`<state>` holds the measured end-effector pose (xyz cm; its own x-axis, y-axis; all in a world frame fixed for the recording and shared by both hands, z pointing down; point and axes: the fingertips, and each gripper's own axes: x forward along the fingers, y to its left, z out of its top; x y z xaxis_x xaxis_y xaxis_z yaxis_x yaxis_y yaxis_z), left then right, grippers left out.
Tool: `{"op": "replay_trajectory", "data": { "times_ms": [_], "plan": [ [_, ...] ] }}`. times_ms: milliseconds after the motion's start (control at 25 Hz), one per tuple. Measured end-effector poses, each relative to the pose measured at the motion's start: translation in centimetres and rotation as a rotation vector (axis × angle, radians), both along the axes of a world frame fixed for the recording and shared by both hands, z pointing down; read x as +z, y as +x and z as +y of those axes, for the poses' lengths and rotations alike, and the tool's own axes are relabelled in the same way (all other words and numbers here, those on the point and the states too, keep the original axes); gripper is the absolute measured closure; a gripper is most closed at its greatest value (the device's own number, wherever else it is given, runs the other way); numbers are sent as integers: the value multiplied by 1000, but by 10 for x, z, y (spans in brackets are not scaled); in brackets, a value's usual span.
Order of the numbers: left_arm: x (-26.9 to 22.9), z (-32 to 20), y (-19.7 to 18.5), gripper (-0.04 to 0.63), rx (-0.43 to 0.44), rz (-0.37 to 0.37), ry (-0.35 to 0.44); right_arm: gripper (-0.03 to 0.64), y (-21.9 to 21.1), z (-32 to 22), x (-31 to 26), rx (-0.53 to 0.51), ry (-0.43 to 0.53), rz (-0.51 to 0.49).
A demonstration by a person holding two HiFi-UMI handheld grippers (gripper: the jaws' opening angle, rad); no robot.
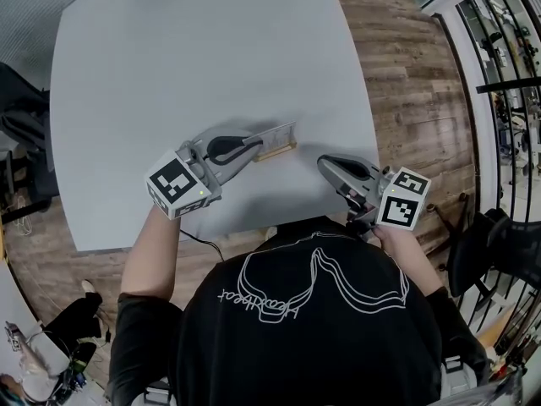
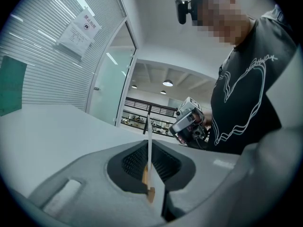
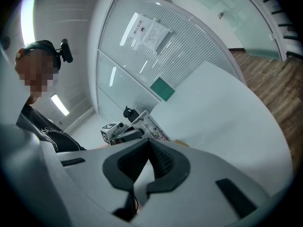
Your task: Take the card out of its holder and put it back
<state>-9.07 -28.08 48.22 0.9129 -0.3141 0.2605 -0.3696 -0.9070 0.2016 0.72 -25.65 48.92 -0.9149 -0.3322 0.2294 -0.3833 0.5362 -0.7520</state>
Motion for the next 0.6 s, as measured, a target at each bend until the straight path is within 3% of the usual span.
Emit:
{"op": "replay_trajectory", "data": {
  "times_ms": [600],
  "plan": [
    [17,3,2,571,-6,-37,-23,607,-1,2,4,-7,-12,-2]
  ]
}}
